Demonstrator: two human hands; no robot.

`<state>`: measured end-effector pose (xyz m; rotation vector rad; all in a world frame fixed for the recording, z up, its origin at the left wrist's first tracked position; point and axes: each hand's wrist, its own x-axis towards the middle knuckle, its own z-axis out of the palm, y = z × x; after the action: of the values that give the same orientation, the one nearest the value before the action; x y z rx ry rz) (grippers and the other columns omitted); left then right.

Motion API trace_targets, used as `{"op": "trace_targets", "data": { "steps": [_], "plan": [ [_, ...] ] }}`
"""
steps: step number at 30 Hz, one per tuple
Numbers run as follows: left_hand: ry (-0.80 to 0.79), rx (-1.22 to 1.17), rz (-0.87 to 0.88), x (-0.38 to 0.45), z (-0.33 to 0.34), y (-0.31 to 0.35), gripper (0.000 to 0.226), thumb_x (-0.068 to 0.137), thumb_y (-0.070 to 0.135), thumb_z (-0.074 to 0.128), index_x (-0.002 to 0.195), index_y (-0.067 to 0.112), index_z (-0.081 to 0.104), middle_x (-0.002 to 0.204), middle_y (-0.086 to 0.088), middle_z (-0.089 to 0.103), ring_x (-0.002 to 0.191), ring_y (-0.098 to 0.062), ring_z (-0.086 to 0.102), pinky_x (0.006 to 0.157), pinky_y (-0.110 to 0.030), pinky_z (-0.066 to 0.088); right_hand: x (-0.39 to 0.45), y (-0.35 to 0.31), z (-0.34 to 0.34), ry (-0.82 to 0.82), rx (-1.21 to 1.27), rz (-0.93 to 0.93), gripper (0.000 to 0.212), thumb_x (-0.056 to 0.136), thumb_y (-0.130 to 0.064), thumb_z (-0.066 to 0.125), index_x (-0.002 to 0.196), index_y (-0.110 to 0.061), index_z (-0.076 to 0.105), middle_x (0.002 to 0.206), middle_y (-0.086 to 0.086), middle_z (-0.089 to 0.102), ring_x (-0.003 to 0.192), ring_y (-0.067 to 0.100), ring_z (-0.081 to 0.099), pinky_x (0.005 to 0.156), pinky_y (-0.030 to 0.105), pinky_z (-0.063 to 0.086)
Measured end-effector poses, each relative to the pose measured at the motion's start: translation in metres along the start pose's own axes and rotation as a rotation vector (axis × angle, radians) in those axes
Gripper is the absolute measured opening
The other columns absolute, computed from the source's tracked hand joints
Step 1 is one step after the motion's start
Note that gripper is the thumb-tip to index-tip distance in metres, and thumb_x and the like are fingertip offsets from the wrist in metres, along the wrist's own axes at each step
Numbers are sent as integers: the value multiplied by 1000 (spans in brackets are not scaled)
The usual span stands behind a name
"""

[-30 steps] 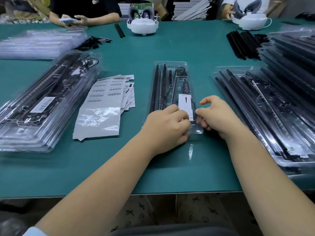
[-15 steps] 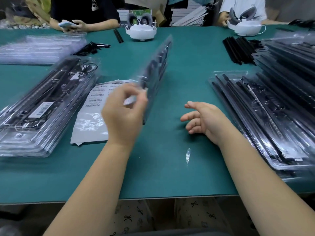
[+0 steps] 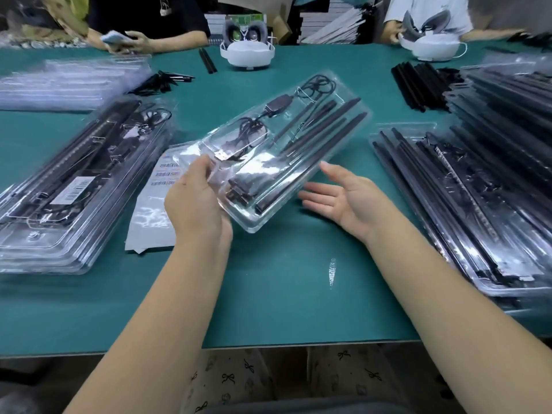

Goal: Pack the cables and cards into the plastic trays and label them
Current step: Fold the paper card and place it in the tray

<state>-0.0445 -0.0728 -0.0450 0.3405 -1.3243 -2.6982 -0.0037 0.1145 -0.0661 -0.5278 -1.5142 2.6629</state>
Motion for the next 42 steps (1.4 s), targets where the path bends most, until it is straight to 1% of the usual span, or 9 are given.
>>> {"op": "trace_targets", "data": {
  "steps": [4,7,13,18,20,24,30,34,42],
  "plan": [
    [-16,145,-115,-18,-2,-15,15,83,7,64,69,7,58,63,-5,59,58,-17,59,56,-27,52,14,-1,20,58,173,-52,19,84,-13,69,100,-4,64,91,13,73,83,29,71,71,44,59],
    [-220,309,-300,-30,-13,-22,10,83,8,65,73,5,62,64,-3,66,60,-18,66,54,-25,56,22,3,14,244,78,-68,10,83,-7,68,91,-2,63,68,10,70,59,24,69,56,35,58],
    [-700,588,-483,-26,-39,-5,44,62,29,76,92,-1,65,88,-15,70,72,-23,70,65,-29,57,18,-5,-12,81,-212,-178,12,86,-5,61,98,-5,62,74,6,72,67,20,70,63,31,56],
    [-539,431,-580,-18,-29,-6,41,95,40,45,112,7,62,98,-20,71,77,-32,71,61,-37,59,15,-7,-15,57,-121,-24,25,90,-13,55,112,-1,56,88,13,65,73,27,65,70,36,55],
    [-558,425,-496,-10,-20,-3,29,93,25,50,100,5,70,90,-18,73,76,-30,72,64,-41,60,14,-9,-14,23,-154,-55,25,91,-10,54,114,-1,56,87,13,68,71,26,67,67,35,55],
    [-651,404,-462,-1,-4,-4,30,94,23,55,74,14,76,73,-5,72,61,-18,68,57,-33,59,16,-7,-11,23,-230,-57,20,91,-11,55,108,-2,60,88,12,67,76,25,64,89,45,50],
    [-710,149,-482,2,-7,-21,23,88,23,57,104,16,72,98,-13,72,89,-27,69,82,-46,57,15,-10,-11,-11,-136,-5,38,91,-17,53,124,0,52,88,11,63,64,20,65,61,30,55],
    [-599,283,-235,6,-10,-18,33,89,1,53,113,24,54,79,-7,72,57,-18,66,47,-27,53,15,-9,-11,-20,-173,-12,40,90,-15,54,126,3,54,100,16,65,76,24,66,67,32,55],
    [-590,408,-117,1,-15,-23,9,90,9,61,90,15,68,70,5,71,55,-7,62,46,-18,48,18,-9,-11,9,-195,-1,28,91,-13,55,117,-2,58,83,10,68,67,21,66,64,30,56]
  ]
}}
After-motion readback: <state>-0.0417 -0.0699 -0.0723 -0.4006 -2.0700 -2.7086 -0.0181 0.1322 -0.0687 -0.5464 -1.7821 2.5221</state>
